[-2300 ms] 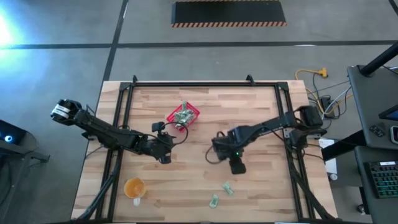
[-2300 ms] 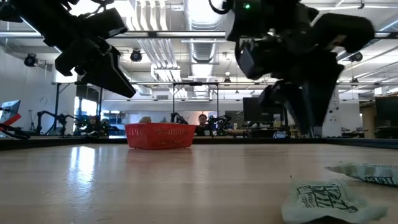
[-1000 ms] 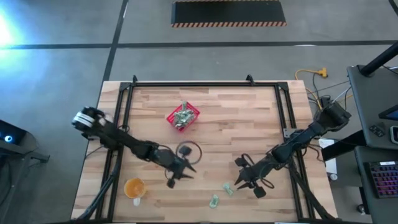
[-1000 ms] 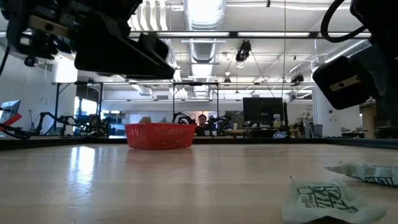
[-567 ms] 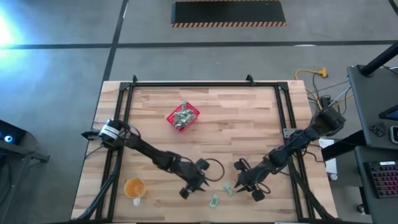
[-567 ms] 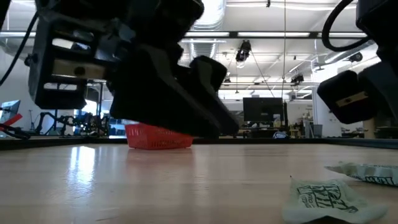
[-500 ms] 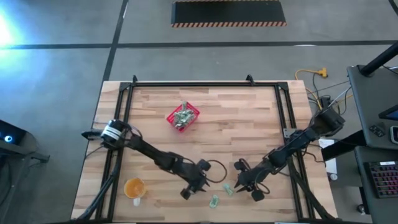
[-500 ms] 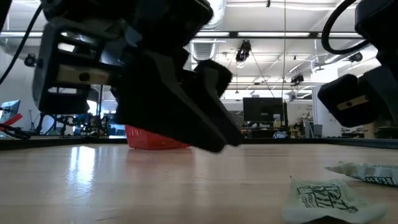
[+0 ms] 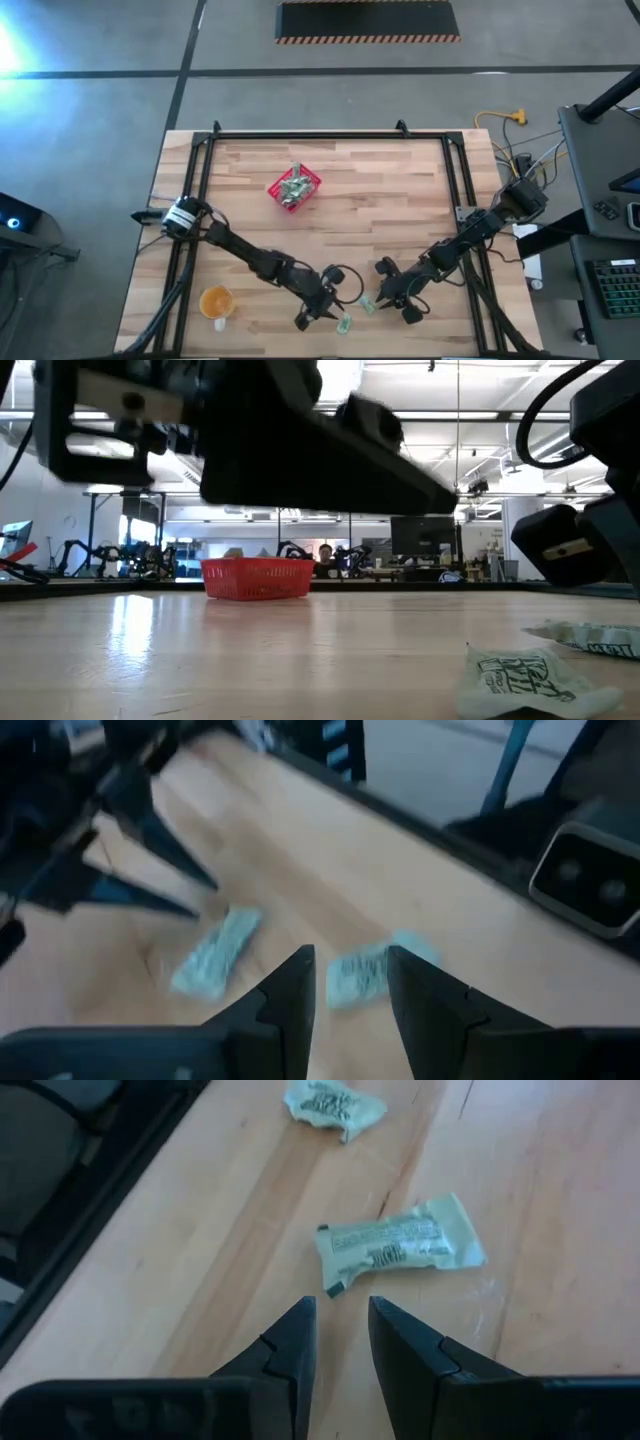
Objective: Pick and place Stevia / Truvia into bins
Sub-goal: Put the white stevia packet into the red bin
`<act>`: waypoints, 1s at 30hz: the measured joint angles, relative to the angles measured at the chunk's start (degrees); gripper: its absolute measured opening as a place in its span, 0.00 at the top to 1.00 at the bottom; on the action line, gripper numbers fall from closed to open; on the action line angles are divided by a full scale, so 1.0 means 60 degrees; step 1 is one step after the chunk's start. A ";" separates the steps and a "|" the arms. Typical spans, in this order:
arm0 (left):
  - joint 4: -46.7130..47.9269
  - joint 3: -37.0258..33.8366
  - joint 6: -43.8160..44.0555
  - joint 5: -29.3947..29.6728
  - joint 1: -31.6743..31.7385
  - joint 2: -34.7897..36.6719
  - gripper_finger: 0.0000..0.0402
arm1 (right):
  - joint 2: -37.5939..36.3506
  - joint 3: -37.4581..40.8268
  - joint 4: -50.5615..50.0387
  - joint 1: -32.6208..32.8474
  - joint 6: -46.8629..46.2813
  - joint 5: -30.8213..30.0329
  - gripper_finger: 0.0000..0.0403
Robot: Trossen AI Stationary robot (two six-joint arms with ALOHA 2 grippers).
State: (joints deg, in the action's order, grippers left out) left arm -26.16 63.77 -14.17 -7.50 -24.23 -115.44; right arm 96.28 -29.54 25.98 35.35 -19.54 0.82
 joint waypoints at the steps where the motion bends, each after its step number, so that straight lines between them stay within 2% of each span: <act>1: -0.0171 0.0007 -0.0001 -0.0002 -0.0016 -0.0014 0.73 | -0.0058 0.0011 -0.0008 0.0000 0.0002 0.0000 0.79; 10: -0.0549 0.0661 -0.0027 -0.0386 -0.0087 -0.0941 0.73 | -0.0108 0.0011 -0.0004 0.0000 0.0002 0.0000 0.79; 19: 0.1431 0.1621 0.0220 -0.0493 -0.0065 -0.1194 0.73 | -0.0108 0.0007 -0.0008 0.0000 0.0003 0.0000 0.79; 30: 0.1879 0.1632 0.0326 -0.0535 -0.0036 -0.1198 0.73 | -0.0108 0.0004 -0.0008 0.0000 0.0005 -0.0004 0.79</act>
State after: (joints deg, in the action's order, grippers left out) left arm -14.88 73.56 -12.22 -10.71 -24.45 -122.63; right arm 95.64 -29.52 25.93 35.35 -19.51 0.80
